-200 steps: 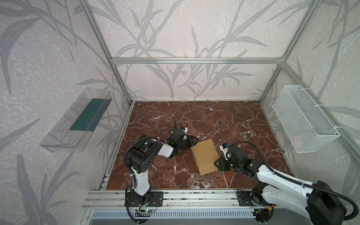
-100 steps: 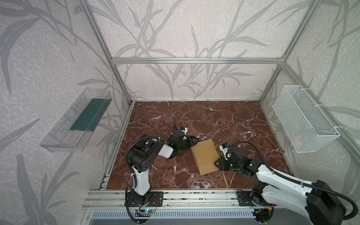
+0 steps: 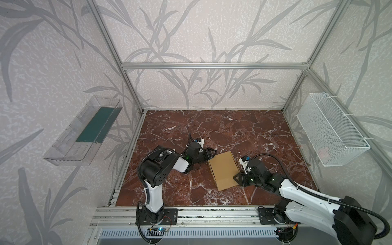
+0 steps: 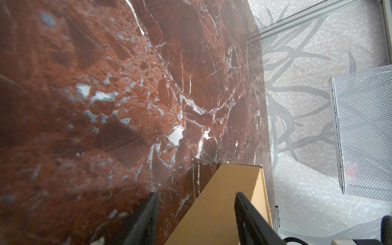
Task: Fold the paper box
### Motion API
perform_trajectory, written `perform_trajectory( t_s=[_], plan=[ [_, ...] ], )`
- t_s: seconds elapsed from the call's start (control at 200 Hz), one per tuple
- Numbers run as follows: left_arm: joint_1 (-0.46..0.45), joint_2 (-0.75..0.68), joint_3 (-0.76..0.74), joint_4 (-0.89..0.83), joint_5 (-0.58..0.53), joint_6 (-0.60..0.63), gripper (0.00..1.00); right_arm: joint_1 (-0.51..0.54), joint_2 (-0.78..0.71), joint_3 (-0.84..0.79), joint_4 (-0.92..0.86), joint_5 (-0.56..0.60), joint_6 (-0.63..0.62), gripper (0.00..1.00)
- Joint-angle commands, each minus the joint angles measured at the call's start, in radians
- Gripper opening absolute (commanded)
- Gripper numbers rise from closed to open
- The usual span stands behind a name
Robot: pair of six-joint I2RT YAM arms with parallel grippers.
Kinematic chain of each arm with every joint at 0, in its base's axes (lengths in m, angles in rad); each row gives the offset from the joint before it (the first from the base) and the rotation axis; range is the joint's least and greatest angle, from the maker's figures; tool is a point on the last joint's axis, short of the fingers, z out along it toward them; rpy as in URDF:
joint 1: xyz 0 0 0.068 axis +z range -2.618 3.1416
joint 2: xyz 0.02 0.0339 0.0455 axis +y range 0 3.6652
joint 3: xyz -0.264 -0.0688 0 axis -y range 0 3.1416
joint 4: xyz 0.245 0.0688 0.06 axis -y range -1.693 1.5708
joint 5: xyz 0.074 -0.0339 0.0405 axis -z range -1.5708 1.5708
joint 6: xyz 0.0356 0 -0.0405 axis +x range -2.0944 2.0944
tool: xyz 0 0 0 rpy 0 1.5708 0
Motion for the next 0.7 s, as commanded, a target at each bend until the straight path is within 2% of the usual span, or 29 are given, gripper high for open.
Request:
perform_trajectory(
  t_s=[0.0,0.21,0.695],
  plan=[
    [-0.034,0.071,-0.054,-0.225,0.029,-0.028,0.62,-0.003,0.012,0.004,-0.033,0.064,-0.023,0.48],
    [-0.034,0.070,-0.047,-0.231,0.031,-0.029,0.62,-0.002,-0.001,0.012,-0.067,0.103,-0.040,0.51],
    [-0.042,0.060,-0.062,-0.212,0.044,-0.043,0.62,-0.003,-0.001,0.015,-0.035,0.119,-0.049,0.51]
  ],
)
